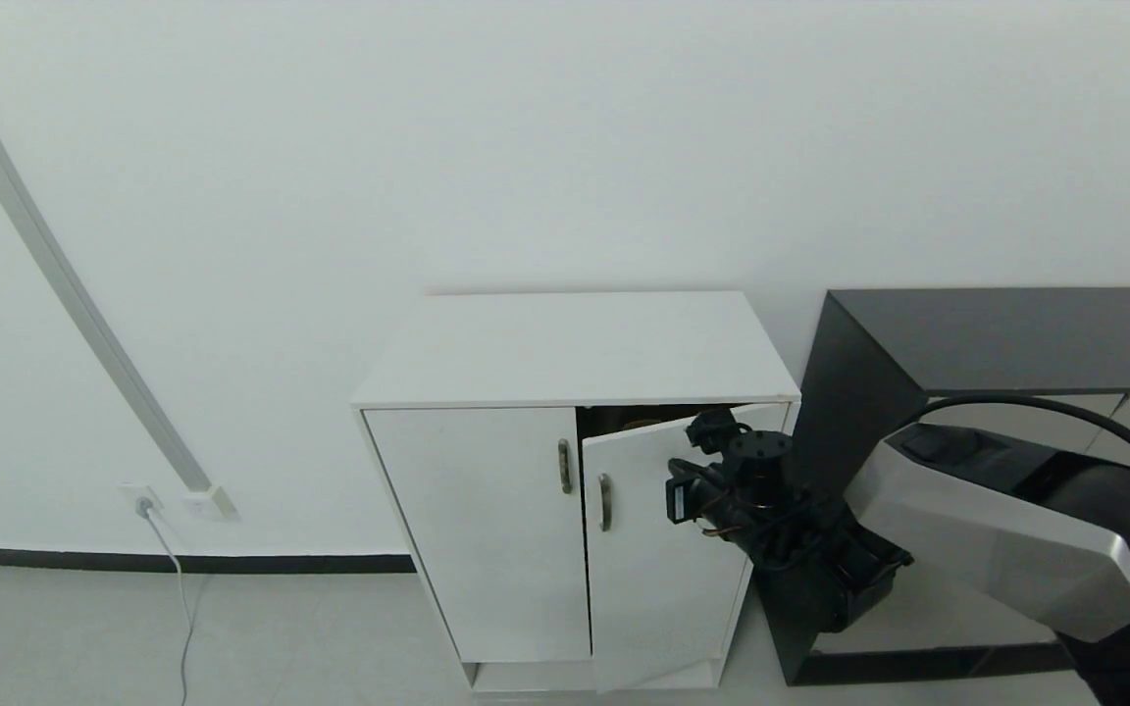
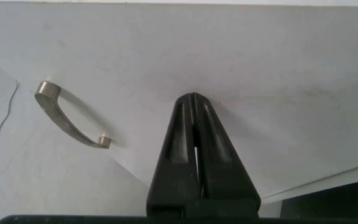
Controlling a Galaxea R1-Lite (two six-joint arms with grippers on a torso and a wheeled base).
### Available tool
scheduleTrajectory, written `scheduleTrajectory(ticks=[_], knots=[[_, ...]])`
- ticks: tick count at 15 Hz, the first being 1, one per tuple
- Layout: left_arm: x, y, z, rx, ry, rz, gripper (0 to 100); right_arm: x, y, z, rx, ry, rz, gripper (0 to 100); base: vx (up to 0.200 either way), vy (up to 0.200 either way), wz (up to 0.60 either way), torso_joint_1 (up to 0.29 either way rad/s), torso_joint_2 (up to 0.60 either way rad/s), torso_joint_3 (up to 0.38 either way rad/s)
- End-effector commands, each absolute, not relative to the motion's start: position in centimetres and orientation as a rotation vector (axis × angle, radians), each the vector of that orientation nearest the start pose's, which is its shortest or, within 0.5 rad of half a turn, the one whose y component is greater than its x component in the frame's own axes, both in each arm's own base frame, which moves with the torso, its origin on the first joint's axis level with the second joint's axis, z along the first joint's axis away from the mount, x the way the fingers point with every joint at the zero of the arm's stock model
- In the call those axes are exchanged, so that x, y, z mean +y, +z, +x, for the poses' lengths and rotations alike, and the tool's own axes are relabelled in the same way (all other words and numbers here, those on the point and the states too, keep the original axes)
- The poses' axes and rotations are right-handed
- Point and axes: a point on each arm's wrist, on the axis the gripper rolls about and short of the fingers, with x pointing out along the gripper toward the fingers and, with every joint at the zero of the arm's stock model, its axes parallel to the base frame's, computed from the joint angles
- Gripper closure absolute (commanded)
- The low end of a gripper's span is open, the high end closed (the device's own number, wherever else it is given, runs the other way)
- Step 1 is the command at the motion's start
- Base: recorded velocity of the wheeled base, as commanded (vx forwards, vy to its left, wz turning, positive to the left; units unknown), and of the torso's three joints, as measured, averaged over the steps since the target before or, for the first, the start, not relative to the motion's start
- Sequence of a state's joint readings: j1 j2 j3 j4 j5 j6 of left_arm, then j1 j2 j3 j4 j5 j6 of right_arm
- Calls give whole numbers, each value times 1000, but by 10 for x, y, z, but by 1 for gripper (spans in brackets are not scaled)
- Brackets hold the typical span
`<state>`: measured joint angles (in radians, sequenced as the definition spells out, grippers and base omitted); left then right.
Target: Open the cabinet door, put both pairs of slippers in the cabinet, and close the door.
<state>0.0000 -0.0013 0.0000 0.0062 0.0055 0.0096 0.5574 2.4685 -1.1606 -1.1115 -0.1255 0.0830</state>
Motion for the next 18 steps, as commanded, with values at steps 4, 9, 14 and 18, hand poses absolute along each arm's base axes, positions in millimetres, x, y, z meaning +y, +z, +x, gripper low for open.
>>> scheduleTrajectory(ticks=[4,9,14,18], knots=[[0,75,-23,6,6,9,100,241,21,396,171,420,27,100,0,0,0,0,0,0],[0,75,-23,6,6,9,100,237,24,413,158,393,34,100,0,0,0,0,0,0],[0,75,-23,6,5,9,100,235,24,415,155,389,35,100,0,0,0,0,0,0],[0,75,-23,6,6,9,100,233,25,418,152,381,37,100,0,0,0,0,0,0]])
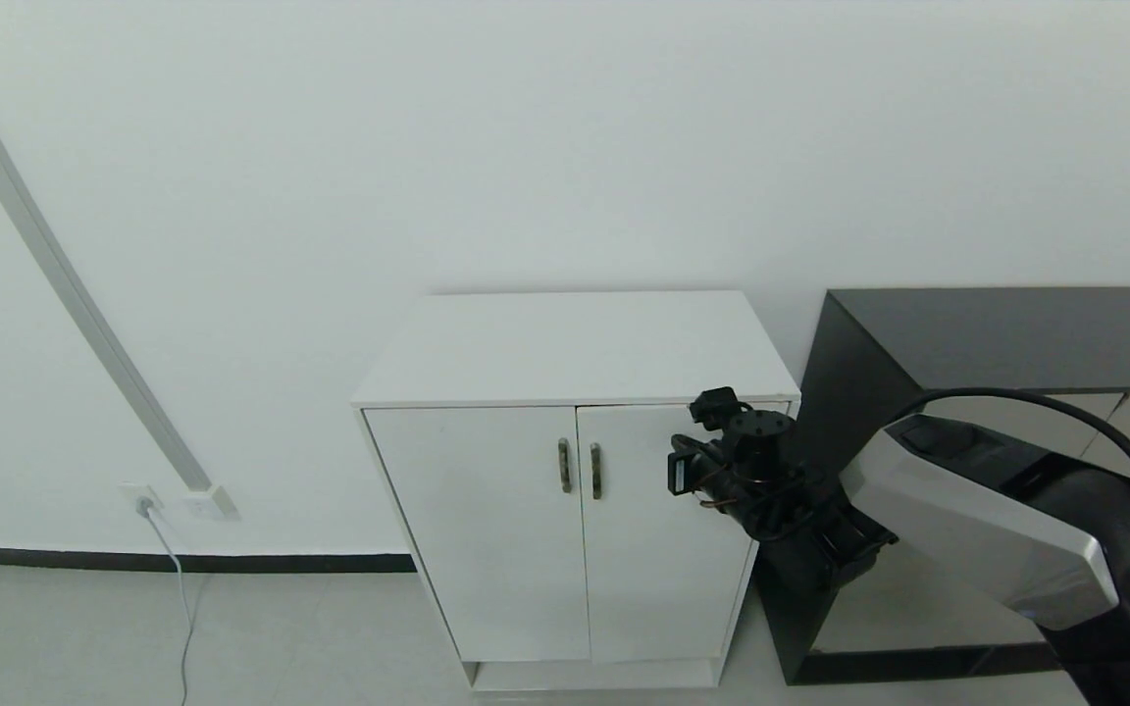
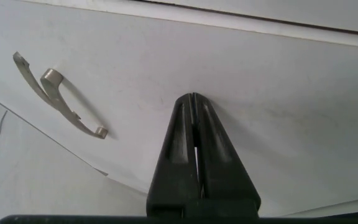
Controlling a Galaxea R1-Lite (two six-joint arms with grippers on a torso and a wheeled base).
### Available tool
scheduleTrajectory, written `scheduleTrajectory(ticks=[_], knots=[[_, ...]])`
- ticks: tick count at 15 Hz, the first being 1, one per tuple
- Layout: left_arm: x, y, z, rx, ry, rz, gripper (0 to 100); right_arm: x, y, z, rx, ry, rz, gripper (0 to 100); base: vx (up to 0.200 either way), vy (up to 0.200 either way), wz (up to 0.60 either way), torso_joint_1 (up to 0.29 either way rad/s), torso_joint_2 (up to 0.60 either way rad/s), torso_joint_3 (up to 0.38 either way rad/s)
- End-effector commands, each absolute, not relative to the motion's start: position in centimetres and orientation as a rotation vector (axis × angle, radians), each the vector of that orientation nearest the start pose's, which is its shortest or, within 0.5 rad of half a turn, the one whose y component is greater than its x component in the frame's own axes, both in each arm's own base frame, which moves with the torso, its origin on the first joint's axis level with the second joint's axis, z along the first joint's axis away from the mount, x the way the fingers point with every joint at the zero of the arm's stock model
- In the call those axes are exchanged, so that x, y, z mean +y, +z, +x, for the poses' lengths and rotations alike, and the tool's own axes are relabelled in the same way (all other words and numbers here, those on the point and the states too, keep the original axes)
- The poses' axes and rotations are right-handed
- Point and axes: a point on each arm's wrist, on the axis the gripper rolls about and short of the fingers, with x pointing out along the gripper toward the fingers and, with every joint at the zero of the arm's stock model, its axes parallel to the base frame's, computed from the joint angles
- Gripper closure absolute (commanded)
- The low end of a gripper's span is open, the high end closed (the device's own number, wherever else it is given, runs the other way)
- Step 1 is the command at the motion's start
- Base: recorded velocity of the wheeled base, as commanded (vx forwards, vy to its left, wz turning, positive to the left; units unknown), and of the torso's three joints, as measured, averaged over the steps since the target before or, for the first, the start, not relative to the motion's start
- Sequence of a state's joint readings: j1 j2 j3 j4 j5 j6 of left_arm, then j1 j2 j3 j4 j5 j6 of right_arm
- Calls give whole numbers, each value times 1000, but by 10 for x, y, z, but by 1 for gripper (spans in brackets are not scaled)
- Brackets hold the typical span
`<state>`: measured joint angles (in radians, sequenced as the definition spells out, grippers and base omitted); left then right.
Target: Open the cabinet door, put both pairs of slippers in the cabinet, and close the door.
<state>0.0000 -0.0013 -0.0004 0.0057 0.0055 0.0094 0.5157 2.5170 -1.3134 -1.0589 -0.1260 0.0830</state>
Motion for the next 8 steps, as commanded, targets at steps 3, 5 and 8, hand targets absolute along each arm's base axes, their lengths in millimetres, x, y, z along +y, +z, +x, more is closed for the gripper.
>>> scheduleTrajectory(ticks=[3,5,8], knots=[[0,75,-23,6,6,9,100,232,26,419,146,379,39,100,0,0,0,0,0,0],[0,75,-23,6,5,9,100,230,26,420,148,374,39,100,0,0,0,0,0,0],[0,75,-23,6,5,9,100,229,27,422,143,371,40,100,0,0,0,0,0,0]])
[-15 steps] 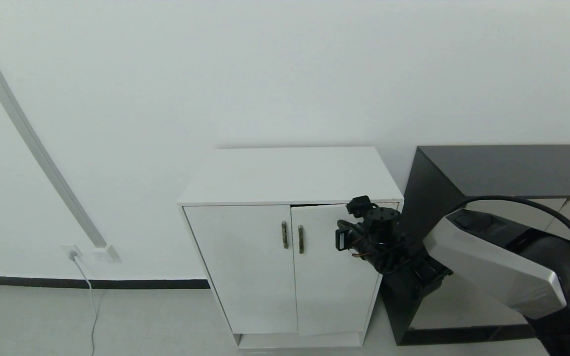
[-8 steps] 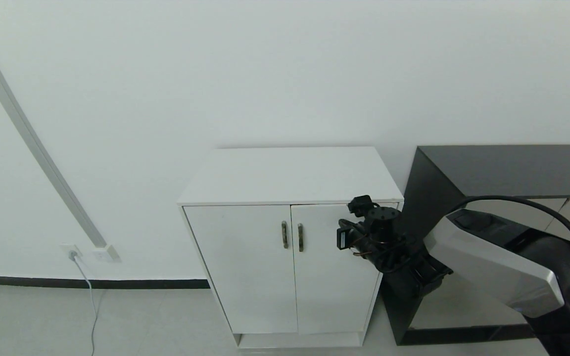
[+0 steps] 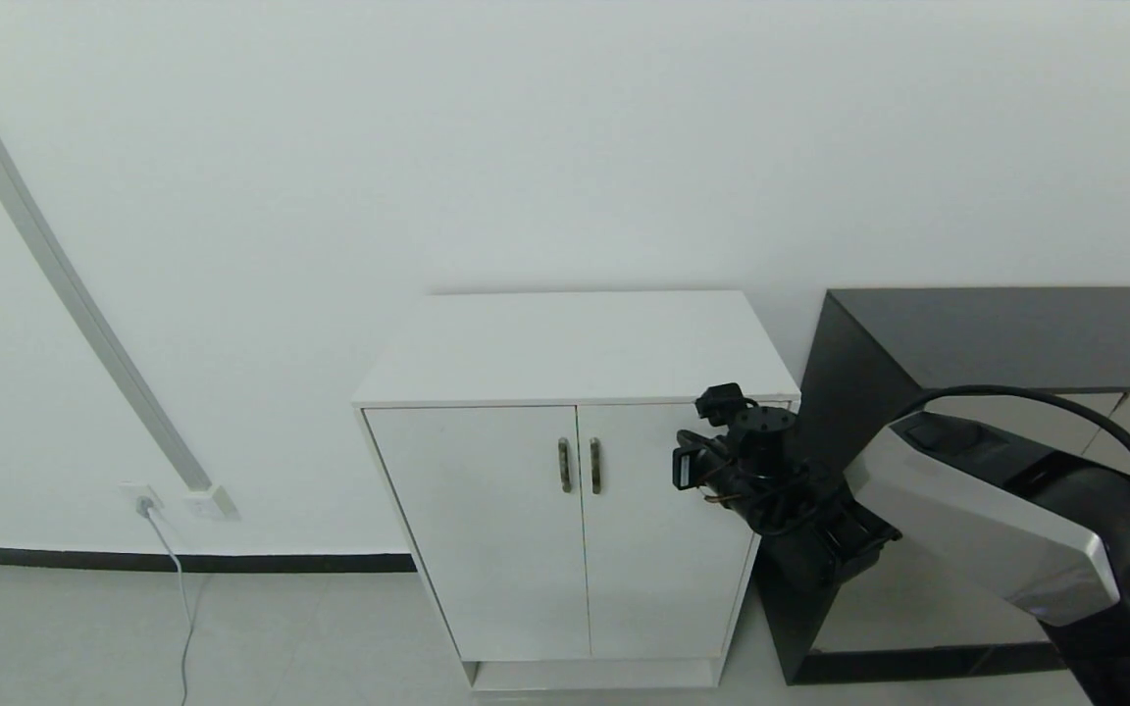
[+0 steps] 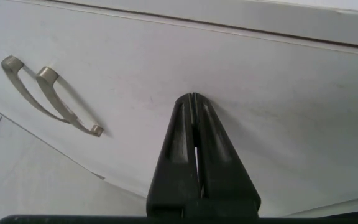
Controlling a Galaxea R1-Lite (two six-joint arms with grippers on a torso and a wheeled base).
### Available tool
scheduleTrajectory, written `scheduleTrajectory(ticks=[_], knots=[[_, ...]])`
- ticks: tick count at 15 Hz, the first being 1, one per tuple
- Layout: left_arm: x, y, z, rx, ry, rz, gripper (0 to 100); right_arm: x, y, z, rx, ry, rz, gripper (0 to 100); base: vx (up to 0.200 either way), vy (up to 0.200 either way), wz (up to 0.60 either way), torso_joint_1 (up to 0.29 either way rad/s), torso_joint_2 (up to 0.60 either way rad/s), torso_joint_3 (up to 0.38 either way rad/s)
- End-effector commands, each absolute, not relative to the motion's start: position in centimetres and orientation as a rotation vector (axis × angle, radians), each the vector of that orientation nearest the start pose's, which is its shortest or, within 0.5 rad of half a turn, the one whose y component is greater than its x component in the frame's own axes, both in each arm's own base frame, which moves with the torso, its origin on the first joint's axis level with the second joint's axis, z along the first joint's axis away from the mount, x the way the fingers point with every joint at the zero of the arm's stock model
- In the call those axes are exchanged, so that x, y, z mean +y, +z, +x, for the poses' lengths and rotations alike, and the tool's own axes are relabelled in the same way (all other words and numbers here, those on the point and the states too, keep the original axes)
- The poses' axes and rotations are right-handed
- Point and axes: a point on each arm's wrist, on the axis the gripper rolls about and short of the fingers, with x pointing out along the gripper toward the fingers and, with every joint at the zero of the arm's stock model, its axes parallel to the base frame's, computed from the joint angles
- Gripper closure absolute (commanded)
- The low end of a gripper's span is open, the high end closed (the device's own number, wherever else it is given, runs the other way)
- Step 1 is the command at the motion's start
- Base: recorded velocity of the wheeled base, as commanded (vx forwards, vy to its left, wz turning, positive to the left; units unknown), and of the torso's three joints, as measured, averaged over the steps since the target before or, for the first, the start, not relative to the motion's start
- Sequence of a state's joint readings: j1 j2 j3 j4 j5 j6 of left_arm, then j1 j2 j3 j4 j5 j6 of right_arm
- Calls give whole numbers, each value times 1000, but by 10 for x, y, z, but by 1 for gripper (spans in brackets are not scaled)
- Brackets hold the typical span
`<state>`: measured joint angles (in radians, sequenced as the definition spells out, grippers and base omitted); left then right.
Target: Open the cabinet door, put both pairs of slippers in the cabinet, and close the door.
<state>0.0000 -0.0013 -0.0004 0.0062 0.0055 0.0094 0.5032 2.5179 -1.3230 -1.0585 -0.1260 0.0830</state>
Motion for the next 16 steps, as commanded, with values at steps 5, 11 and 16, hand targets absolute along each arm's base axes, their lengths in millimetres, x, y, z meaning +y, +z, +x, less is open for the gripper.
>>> scheduleTrajectory(ticks=[5,11,16], knots=[[0,75,-23,5,6,9,100,228,27,422,142,370,41,100,0,0,0,0,0,0],[0,75,-23,5,5,9,100,224,35,401,168,382,31,100,0,0,0,0,0,0],[0,75,-23,6,6,9,100,195,61,364,157,357,35,100,0,0,0,0,0,0]])
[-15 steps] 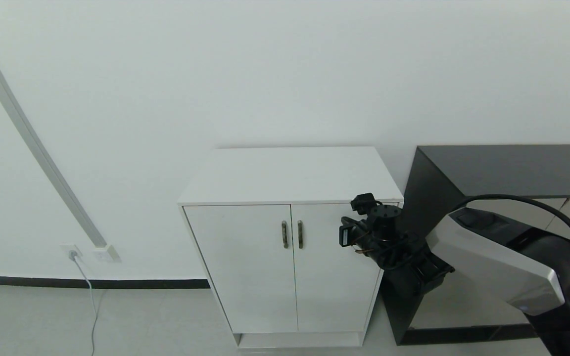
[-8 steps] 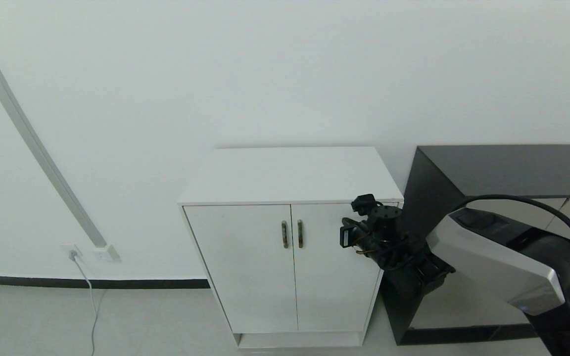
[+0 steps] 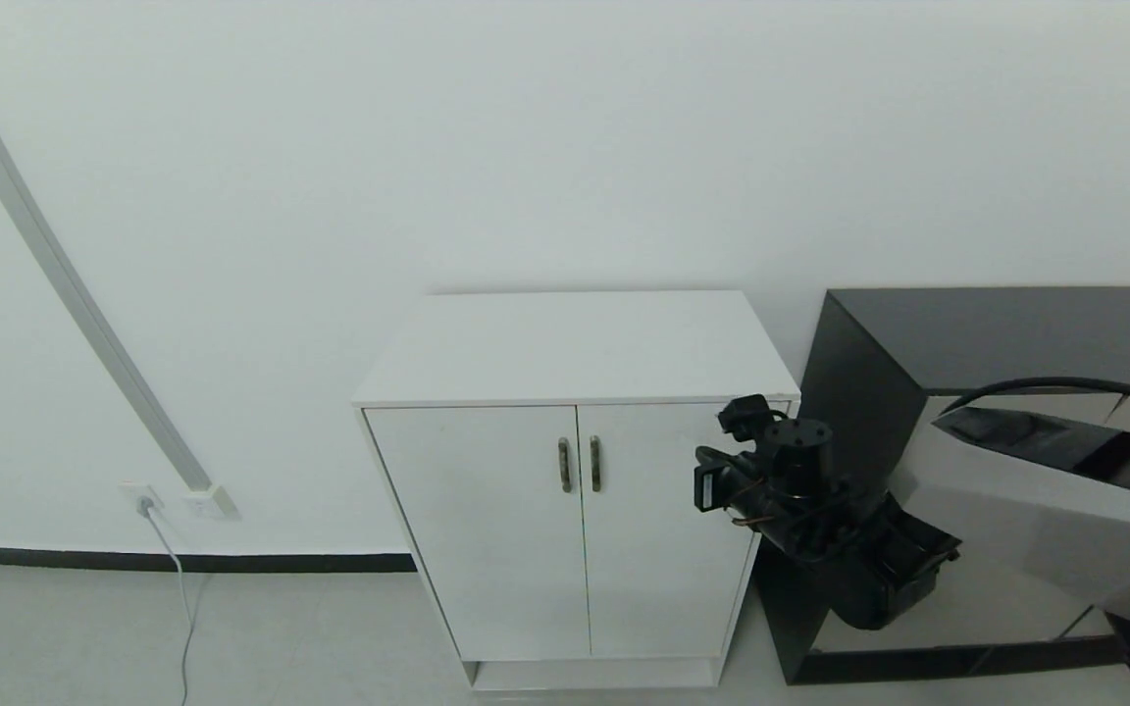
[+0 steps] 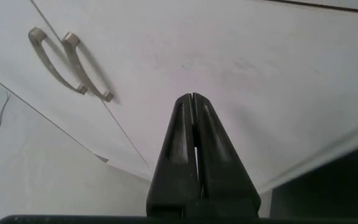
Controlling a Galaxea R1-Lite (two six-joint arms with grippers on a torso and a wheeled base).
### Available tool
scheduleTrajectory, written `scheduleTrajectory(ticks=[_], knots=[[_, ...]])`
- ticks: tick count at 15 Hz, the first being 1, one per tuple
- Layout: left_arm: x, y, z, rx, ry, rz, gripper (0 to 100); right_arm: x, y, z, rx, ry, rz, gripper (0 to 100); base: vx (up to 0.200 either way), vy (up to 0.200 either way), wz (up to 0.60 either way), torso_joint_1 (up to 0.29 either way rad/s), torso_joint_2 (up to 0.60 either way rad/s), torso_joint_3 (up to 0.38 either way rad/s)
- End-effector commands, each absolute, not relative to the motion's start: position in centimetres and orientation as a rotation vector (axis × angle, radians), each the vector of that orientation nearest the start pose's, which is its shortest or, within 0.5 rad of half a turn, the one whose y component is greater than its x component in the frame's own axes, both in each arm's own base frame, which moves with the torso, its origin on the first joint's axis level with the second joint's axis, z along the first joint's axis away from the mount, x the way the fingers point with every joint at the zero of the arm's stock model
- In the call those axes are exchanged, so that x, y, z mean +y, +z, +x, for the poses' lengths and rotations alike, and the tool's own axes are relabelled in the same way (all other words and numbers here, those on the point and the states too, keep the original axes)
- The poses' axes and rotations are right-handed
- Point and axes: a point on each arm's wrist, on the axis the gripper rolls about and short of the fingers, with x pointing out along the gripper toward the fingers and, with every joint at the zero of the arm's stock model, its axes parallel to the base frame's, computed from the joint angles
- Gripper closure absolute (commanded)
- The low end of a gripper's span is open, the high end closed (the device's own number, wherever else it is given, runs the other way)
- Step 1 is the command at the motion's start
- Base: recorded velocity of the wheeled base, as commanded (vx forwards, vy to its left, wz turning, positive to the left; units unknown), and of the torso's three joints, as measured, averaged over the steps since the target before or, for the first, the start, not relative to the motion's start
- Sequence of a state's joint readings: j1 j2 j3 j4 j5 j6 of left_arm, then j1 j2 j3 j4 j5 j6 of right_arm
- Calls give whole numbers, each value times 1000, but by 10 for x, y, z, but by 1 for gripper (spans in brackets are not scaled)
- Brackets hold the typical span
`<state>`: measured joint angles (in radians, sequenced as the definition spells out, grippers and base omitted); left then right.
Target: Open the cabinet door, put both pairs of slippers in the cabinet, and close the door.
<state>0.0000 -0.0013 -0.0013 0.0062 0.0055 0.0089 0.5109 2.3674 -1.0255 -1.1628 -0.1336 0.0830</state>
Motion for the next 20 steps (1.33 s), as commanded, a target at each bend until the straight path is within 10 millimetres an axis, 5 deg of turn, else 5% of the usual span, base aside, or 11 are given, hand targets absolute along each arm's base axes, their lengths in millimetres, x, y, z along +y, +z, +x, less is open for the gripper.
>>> scheduleTrajectory(ticks=[1,14,20], knots=[[0,75,-23,6,6,8,100,185,66,355,152,348,37,100,0,0,0,0,0,0],[0,75,-23,6,6,9,100,37,91,248,132,-3,42,100,0,0,0,0,0,0],[0,75,-23,6,5,9,100,5,110,192,98,-105,12,100,0,0,0,0,0,0]])
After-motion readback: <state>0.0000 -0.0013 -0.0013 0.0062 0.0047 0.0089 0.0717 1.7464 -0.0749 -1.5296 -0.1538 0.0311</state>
